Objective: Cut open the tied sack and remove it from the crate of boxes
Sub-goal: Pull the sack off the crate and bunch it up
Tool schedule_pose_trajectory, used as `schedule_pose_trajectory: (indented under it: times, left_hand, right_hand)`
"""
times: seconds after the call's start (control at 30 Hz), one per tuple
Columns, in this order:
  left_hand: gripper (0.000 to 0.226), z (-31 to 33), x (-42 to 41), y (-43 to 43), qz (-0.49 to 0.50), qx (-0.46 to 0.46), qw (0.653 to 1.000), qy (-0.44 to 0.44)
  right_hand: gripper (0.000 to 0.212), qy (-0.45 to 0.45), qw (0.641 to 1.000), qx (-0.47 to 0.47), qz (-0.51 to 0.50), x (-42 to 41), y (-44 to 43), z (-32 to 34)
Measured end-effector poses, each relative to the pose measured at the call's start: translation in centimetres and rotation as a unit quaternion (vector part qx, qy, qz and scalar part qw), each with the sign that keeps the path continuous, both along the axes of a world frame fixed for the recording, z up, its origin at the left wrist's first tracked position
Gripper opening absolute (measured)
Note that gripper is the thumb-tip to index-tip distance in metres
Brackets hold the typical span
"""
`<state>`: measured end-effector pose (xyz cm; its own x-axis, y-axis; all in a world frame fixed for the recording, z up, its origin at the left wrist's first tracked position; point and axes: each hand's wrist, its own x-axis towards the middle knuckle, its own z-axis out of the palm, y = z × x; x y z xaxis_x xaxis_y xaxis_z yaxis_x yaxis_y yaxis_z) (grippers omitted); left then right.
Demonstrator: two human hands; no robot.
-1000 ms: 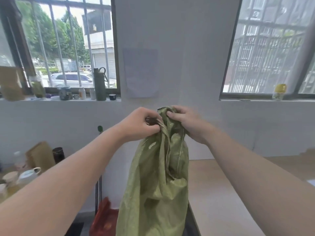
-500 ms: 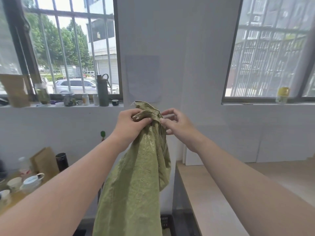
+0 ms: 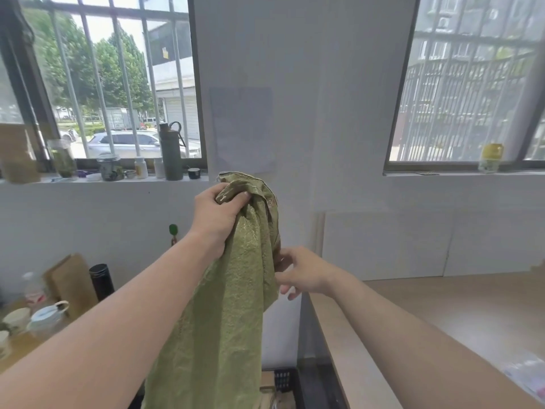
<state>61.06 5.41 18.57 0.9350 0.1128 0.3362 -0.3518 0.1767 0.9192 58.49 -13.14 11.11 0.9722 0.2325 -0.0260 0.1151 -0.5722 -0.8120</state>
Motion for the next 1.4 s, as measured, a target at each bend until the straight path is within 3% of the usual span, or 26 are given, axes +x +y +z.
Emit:
schedule_pose_trajectory:
  times: [0.07,0.13,0.37,0.5,0.6,0.7,0.77,0.87,0.93,1.0,1.17,1.4]
  left_hand:
    - [0.012,-0.3,0.3,0.0,-0.004,-0.011,1.000,0.007]
    - [0.012,-0.3,0.6,0.1,-0.002,-0.018,1.000,0.016]
    - [0.015,-0.4,1.2,2.0,-0.017,-0.013,1.000,0.020]
    - [0.020,-1.3,1.6,4.3,0.016,0.031,0.999,0.012]
    - [0.041,-2.3,1.9,5.4,0.036,0.076,0.996,0.017]
    - [0.076,-2.5,2.2,6.0,0.031,0.097,0.994,0.045]
    - [0.084,-2.4,2.2,6.1,0.018,0.088,0.994,0.064]
    - [0.071,-2.1,2.3,6.1,0.001,0.096,0.993,0.068]
    - [0.049,-1.7,2.1,5.8,-0.011,0.106,0.993,0.057]
    - [0.029,-1.2,2.0,5.7,-0.020,0.109,0.993,0.049]
    - [0.017,0.2,1.3,4.9,-0.067,0.069,0.990,0.106]
    - [0.023,1.8,1.3,2.0,-0.068,-0.030,0.981,0.180]
  right_hand:
    - [0.006,-0.093,0.995,-0.042,-0.019,0.3,0.3,-0.3]
    - [0.019,-0.164,0.984,-0.059,-0.035,0.8,0.8,-0.6]
    - [0.025,-0.165,0.980,0.075,-0.085,2.2,0.6,-0.5]
    - [0.033,-0.229,0.939,0.159,-0.199,2.2,-1.1,0.2]
    - [0.040,-0.316,0.908,0.148,-0.233,1.9,-1.8,1.1]
    - [0.042,-0.322,0.897,0.183,-0.243,2.4,-2.5,2.2]
    - [0.039,-0.312,0.889,0.238,-0.236,2.5,-2.9,3.0]
    - [0.031,-0.282,0.862,0.362,-0.217,2.4,-3.3,4.1]
    - [0.033,-0.265,0.847,0.410,-0.208,2.2,-3.2,4.7]
    - [0.035,-0.289,0.853,0.377,-0.215,2.1,-3.2,5.1]
    - [0.027,-0.311,0.880,0.272,-0.233,2.4,-3.3,6.5]
    - [0.049,-0.279,0.919,0.147,-0.235,1.7,-2.7,7.8]
